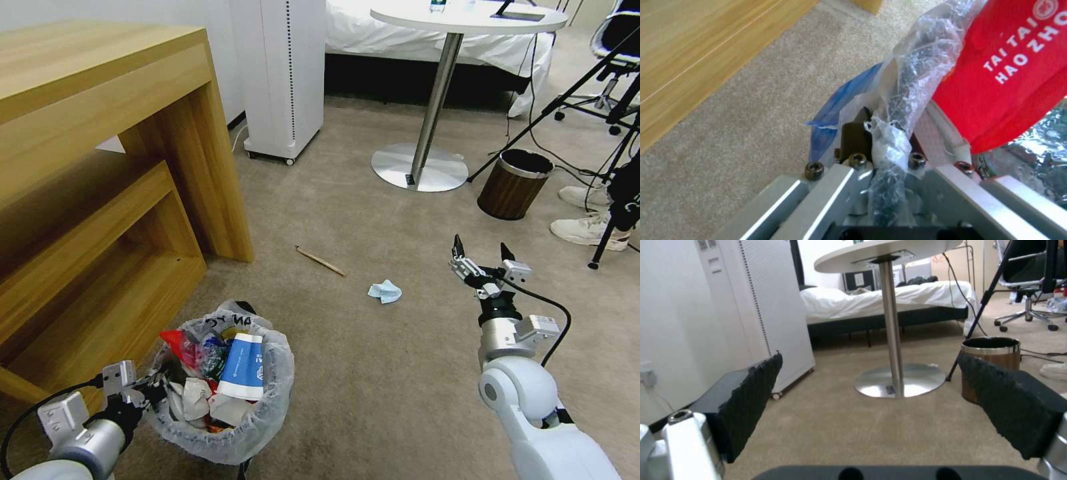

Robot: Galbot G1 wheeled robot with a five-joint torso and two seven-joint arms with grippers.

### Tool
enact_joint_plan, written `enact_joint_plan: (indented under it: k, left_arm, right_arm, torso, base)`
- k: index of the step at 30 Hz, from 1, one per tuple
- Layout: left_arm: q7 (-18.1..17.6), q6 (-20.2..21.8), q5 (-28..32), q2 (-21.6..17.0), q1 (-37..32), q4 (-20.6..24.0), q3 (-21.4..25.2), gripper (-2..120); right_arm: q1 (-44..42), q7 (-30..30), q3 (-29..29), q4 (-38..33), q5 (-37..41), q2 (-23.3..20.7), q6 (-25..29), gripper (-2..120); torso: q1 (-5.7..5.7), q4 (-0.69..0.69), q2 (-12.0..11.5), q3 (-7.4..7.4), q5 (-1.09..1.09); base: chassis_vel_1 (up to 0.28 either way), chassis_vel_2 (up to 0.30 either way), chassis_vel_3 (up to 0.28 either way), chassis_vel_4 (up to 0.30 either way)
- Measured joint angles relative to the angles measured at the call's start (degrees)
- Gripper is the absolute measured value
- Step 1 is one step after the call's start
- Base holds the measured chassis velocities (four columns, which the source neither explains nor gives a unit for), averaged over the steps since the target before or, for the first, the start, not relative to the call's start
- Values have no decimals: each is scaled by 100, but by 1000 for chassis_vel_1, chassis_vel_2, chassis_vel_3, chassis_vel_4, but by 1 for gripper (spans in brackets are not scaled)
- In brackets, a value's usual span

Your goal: Pick up the trash bin and place the garbage on the floor into it.

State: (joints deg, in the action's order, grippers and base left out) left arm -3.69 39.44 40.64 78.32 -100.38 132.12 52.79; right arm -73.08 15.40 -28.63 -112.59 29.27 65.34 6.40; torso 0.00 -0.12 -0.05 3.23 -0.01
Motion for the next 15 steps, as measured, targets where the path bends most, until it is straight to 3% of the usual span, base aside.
enact_joint_plan:
  k: [5, 15]
  left_arm:
    - [1, -2, -25, 49, -2, -5, -13, 1]
    - [11, -15, -49, 75, 25, -15, -32, 1]
  right_arm:
    - [-15, -7, 7, 0, -2, -9, 0, 100]
    - [-28, -18, -5, 7, -6, -61, 17, 100]
  torso:
    - [0, 0, 0, 0, 0]
    - [0, 2, 0, 1, 2]
  base:
    - [-101, 103, 94, -107]
    - [-194, 190, 203, -191]
